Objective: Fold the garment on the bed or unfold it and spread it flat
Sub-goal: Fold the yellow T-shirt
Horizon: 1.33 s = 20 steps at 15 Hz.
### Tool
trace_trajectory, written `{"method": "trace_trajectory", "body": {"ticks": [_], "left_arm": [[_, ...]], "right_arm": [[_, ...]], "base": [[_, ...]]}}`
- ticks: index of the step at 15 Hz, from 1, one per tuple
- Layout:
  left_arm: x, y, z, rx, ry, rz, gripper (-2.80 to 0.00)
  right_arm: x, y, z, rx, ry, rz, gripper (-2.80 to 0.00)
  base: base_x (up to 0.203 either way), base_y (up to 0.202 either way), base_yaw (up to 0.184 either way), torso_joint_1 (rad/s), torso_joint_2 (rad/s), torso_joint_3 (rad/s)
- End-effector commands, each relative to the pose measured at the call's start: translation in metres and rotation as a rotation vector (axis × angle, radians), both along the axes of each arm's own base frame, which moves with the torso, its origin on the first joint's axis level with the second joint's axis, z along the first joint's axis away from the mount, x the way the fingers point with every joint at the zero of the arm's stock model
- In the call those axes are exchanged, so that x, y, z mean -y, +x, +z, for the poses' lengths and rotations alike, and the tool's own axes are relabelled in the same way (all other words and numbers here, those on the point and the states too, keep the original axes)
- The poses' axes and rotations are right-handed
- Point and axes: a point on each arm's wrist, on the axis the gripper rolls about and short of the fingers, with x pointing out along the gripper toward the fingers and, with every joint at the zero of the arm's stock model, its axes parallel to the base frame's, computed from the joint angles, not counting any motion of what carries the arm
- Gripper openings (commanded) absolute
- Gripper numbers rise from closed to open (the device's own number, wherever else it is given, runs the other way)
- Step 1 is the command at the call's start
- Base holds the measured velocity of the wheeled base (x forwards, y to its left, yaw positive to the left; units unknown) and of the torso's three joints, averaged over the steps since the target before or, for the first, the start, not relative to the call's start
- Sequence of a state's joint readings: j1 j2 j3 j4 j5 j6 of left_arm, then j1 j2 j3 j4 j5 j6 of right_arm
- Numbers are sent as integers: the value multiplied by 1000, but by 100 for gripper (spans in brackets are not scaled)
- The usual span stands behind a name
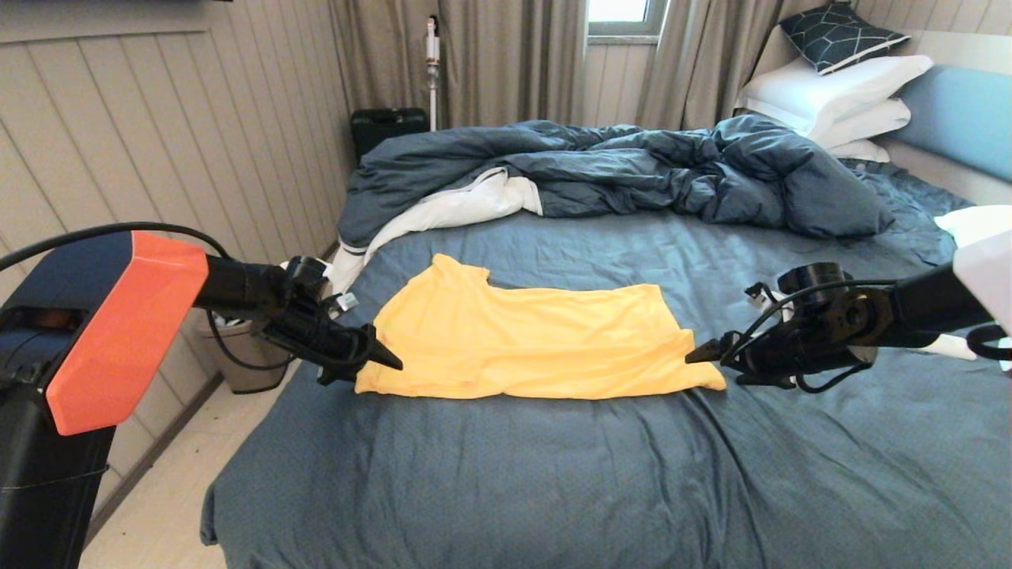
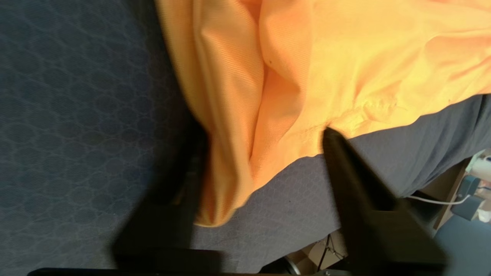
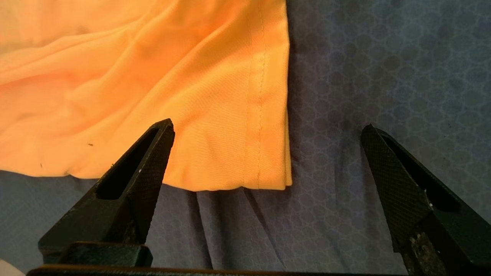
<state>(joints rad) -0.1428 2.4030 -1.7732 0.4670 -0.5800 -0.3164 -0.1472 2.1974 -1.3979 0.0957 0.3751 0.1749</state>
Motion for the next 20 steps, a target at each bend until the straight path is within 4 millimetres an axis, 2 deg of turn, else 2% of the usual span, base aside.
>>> {"method": "trace_trajectory", "body": {"ticks": [1, 9, 17, 18, 20], "left_arm": [[-1, -1, 0, -5, -3, 2, -280], [0, -3, 2, -13, -2, 1, -280], [-1, -1, -1, -13, -3, 2, -280], [0, -1, -1, -13, -3, 1, -280], [0, -1, 0, -12, -3, 1, -280]], "right_arm": [[0, -1, -1, -5, 2, 1, 0], [-6, -2, -1, -8, 8, 12, 0], [-28, 5, -4, -9, 13, 59, 0], [-28, 5, -5, -11, 13, 60, -280], [-28, 4, -5, -15, 12, 62, -280]], "base": [[0, 0, 0, 0, 0, 0], [0, 0, 0, 0, 0, 0], [0, 0, 0, 0, 0, 0], [0, 0, 0, 0, 0, 0], [0, 0, 0, 0, 0, 0]]}}
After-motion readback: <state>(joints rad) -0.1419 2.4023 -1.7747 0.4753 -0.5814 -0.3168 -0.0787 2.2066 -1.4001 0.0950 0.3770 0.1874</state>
